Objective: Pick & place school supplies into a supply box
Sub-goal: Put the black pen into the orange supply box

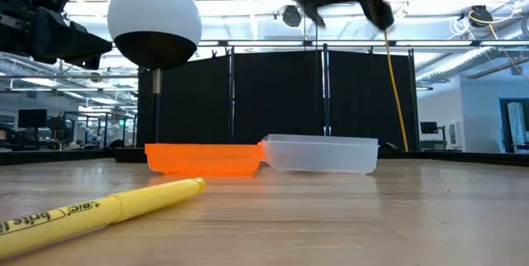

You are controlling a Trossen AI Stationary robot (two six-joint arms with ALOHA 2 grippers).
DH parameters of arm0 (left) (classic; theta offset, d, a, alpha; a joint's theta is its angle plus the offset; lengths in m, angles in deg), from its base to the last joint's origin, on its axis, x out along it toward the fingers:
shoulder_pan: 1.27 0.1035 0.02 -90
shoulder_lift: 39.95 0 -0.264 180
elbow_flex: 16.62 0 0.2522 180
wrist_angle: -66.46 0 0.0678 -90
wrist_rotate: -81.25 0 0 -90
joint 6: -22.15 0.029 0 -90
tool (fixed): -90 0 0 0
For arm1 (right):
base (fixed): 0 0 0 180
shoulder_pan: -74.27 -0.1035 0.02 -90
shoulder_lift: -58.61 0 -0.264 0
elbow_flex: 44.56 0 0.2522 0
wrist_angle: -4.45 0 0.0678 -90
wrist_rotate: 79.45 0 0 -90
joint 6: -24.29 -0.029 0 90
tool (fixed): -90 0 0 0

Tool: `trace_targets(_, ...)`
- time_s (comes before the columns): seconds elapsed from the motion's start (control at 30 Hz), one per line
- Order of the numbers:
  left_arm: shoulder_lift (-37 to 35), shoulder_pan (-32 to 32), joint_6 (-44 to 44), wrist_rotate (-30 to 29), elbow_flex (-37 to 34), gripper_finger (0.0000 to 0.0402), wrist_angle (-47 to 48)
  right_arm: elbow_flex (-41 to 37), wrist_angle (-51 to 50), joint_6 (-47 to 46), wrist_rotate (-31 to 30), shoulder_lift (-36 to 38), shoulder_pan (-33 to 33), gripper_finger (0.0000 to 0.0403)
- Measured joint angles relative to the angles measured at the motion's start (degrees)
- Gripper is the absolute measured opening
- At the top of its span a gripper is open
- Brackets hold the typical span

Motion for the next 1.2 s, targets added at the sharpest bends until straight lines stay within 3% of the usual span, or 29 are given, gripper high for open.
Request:
trace_targets(0.1,0.0,0.01,0.0,-0.01,0.0,0.0047,-0.01,-10.41,9.42,-3.8,1.8,3.52,1.97,0.0019)
trace_targets(0.2,0.0,-0.01,0.41,-0.02,0.0,0.0047,-0.64,-17.45,12.06,-9.82,3.95,5.21,3.47,0.0019)
trace_targets(0.4,-0.01,0.0,0.54,-0.05,0.0,0.0047,-3.58,-20.75,12.44,-13.68,9.45,6.1,5.65,0.0019)
trace_targets(0.6,0.0,0.0,1.55,-0.06,0.0,0.0047,-4.48,-20.36,12.84,-12.6,11.3,6.06,8.79,0.0019)
trace_targets(0.87,0.0,0.01,1.55,-0.08,0.0,0.0047,-1.36,-19.08,2.85,-14.46,23.53,6.03,19.32,0.0019)
trace_targets(1.0,0.0,-0.01,2.05,-0.08,0.0,0.0047,-1.17,-13.26,-7.25,-14.44,28.32,4.29,22.42,0.0019)
trace_targets(1.2,-0.01,0.01,3.3,-0.3,0.0,0.0047,-1.19,0.25,-21.34,-12.59,30.15,-1.53,23.69,0.0019)
